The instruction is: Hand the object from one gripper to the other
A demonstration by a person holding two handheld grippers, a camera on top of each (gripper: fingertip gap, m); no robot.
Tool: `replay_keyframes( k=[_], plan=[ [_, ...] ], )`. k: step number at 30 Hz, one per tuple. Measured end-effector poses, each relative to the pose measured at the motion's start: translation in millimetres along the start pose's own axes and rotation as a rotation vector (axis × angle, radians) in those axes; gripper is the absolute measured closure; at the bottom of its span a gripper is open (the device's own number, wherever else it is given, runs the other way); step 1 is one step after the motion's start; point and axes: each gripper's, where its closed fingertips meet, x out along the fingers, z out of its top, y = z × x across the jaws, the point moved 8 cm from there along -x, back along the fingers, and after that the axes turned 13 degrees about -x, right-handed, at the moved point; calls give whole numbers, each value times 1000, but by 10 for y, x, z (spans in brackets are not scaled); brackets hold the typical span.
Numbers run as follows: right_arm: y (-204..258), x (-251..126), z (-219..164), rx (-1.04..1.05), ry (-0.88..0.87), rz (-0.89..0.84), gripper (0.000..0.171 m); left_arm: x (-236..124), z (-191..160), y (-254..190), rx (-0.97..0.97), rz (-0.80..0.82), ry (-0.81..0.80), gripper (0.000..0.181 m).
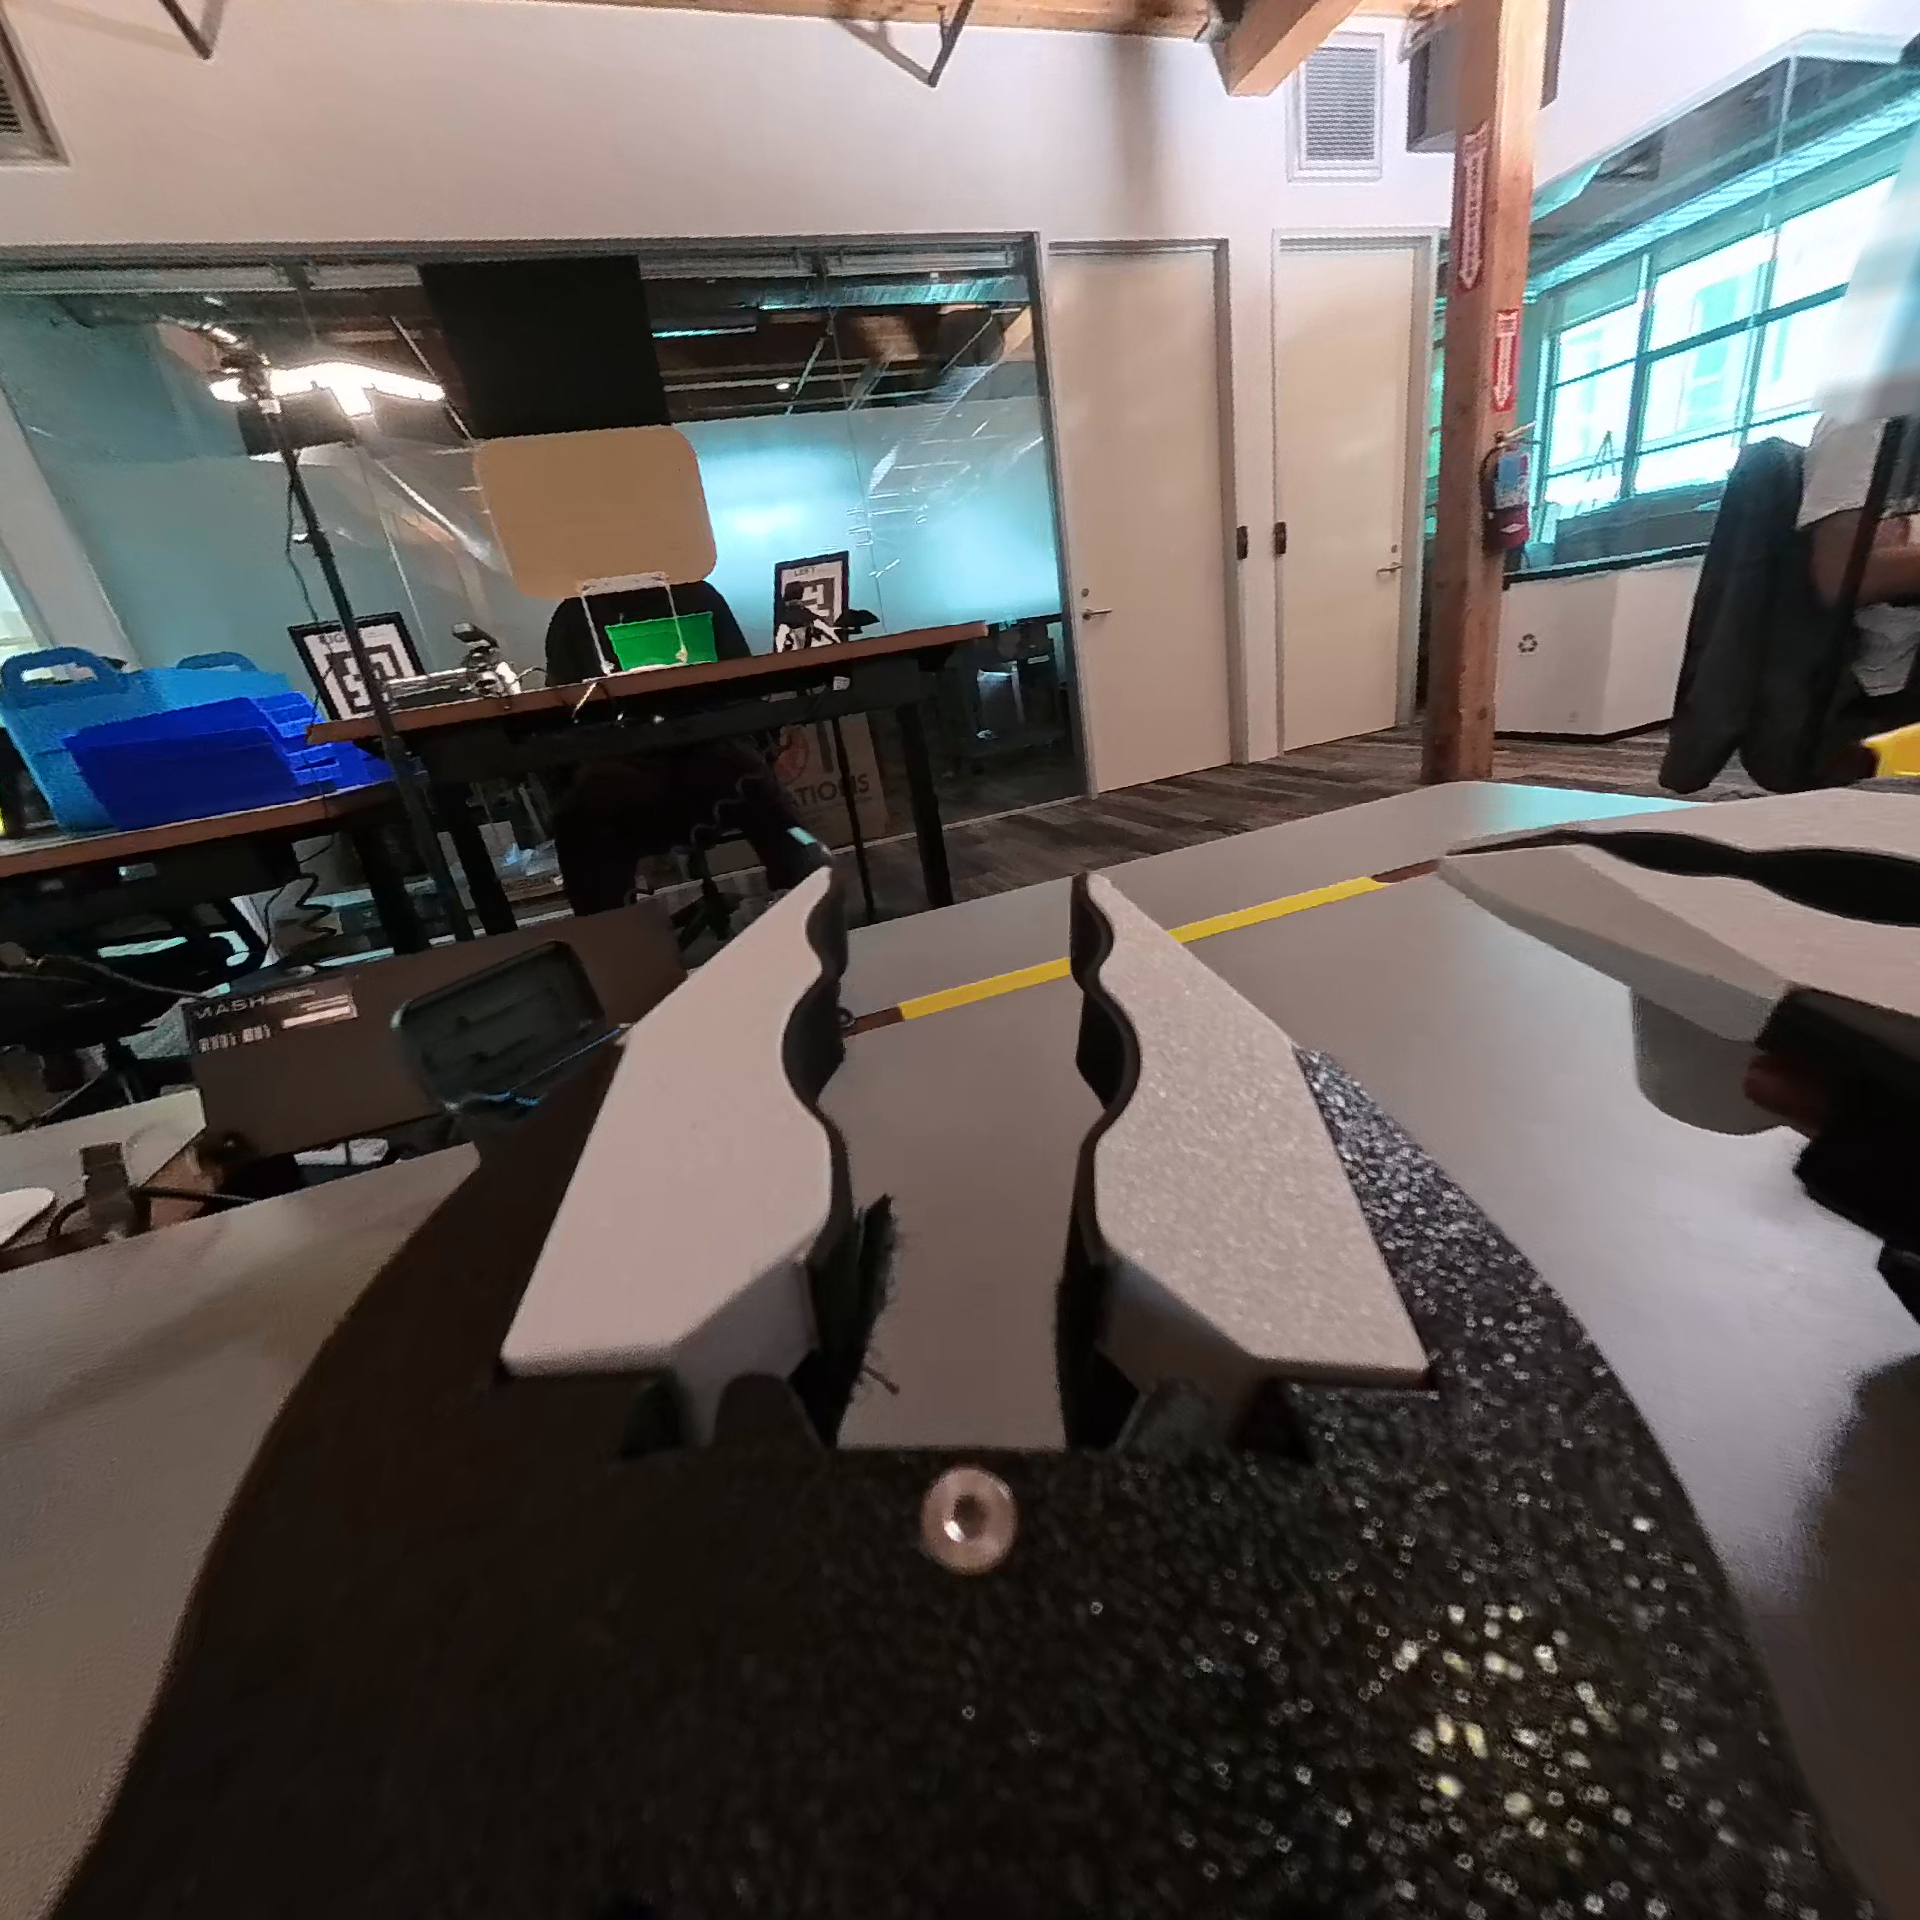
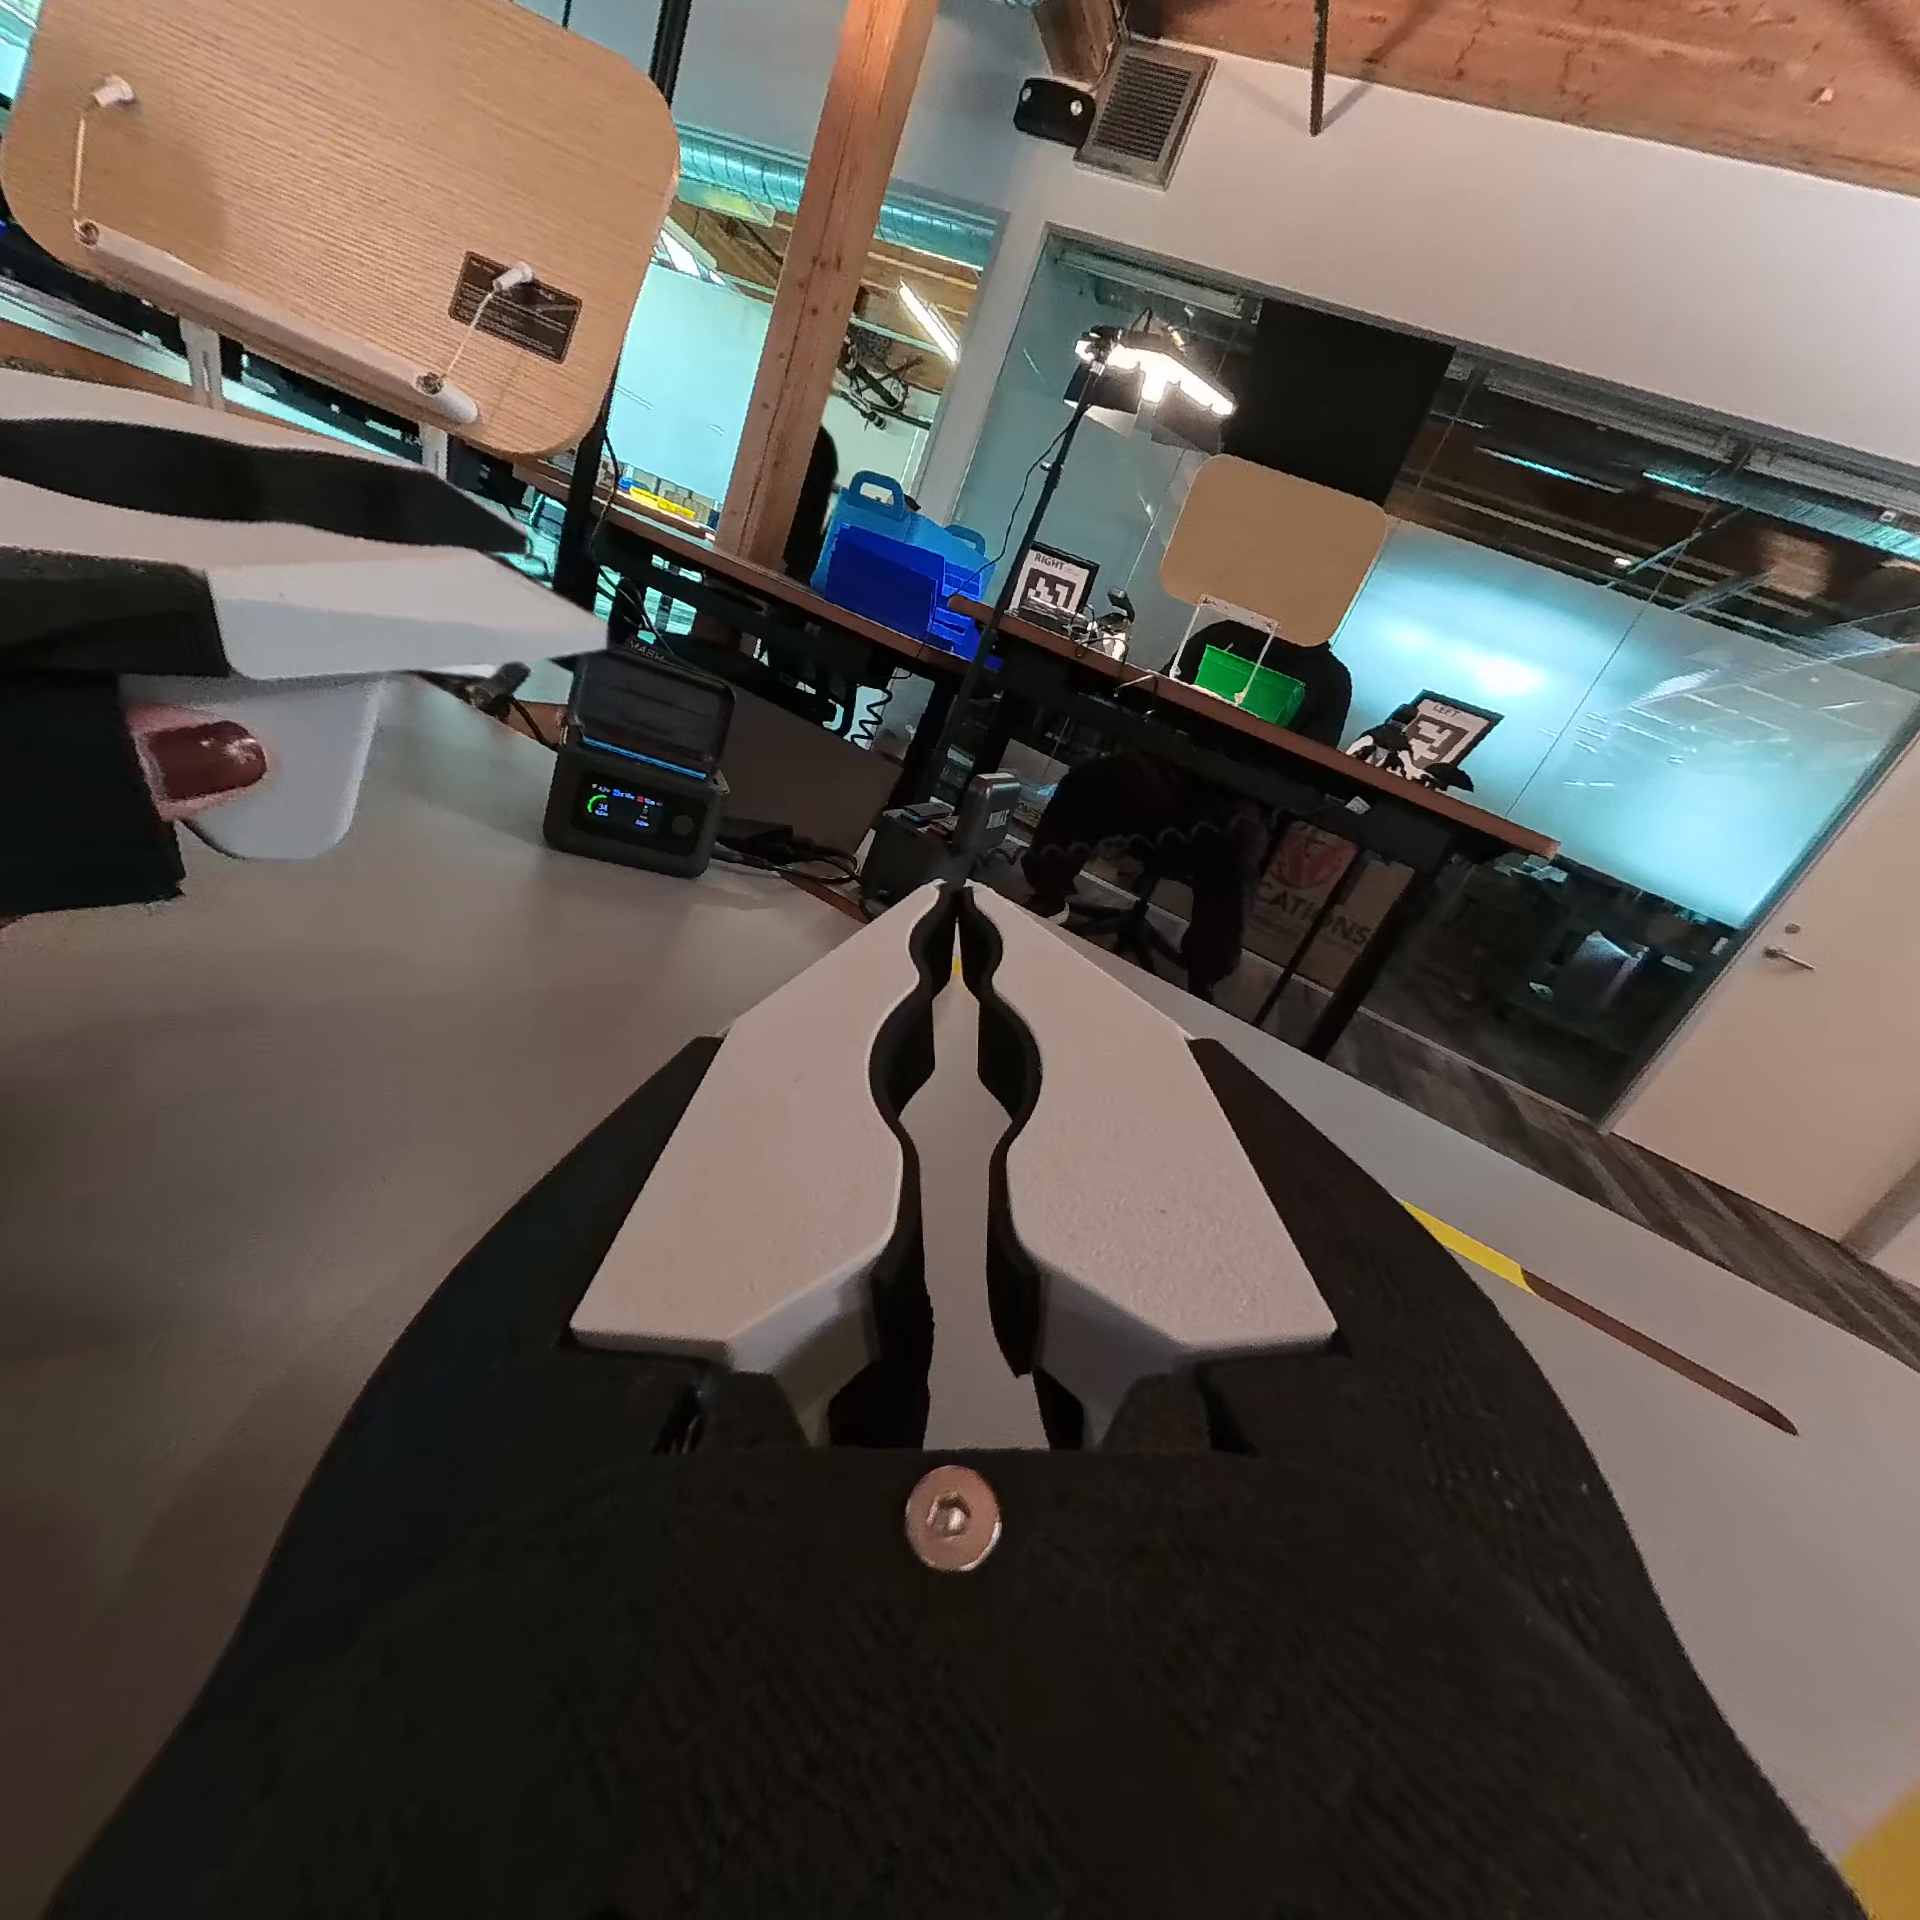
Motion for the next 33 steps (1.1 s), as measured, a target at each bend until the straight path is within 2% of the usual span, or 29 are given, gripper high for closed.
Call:
replay_keyframes(
  k=[13,33],
  plan=[
    [7,3,-3,3,-2,7,171,-46,34,235,-49,94,-19,140],
    [26,20,-11,-2,-7,16,171,-56,38,312,-85,123,-25,137]
  ],
)
